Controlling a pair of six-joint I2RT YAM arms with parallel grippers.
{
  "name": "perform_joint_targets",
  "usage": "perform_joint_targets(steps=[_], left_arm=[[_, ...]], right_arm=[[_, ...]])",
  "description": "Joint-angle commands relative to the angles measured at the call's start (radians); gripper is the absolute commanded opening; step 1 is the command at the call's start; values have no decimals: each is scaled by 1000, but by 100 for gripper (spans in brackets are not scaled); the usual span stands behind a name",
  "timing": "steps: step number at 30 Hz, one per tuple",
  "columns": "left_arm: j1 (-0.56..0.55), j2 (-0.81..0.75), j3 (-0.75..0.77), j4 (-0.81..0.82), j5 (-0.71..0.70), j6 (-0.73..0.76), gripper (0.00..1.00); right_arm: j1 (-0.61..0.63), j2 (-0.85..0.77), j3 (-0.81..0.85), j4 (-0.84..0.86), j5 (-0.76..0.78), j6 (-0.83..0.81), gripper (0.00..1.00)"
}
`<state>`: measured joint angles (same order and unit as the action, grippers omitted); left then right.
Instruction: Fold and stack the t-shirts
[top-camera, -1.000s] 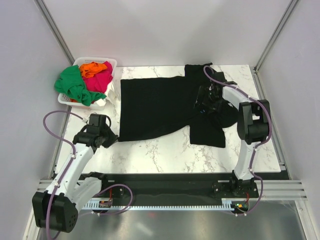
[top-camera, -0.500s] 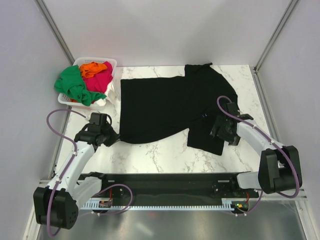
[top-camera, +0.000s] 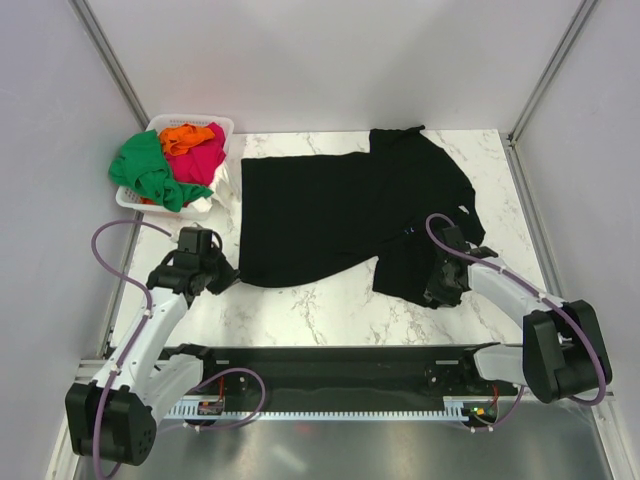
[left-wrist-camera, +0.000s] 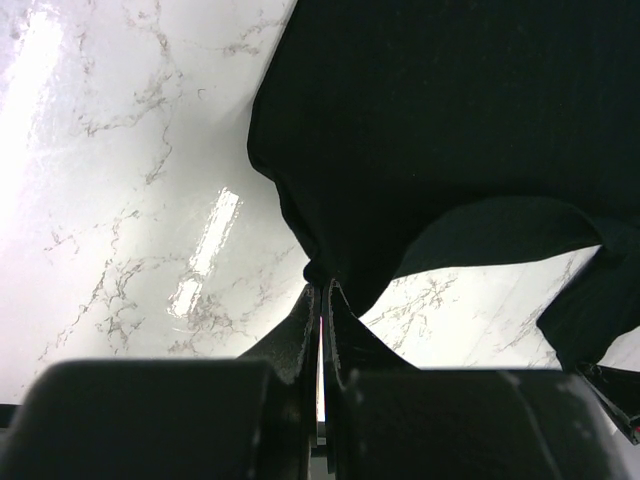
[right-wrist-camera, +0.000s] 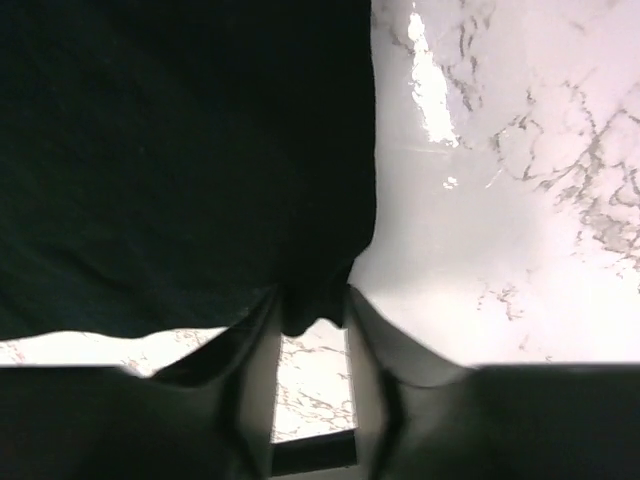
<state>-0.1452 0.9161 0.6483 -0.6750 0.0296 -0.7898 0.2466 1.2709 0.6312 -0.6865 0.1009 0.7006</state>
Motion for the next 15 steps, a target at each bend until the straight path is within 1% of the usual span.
perform_joint_targets(steps=[1,2,3,6,12,15], left_arm=[[4,-14,1,12,4,38,2],[4,-16,1,12,4,37,2],[4,-17,1,11,6,37,2],[4,-23,14,-4,16,37,2],[4,-62,89,-49,64,35,2],[4,-69,142,-93,82,44,2]], right_arm=[[10,4,-2,47,-6,10,35],[10,-1,-1,45,-19,5,30],[10,-5,5,45,-27,4,19],[11,-37,71,1,-41,4,0],[11,-160,319,-212,-20,16,0],[11,-248,386,-295,-12,39,0]])
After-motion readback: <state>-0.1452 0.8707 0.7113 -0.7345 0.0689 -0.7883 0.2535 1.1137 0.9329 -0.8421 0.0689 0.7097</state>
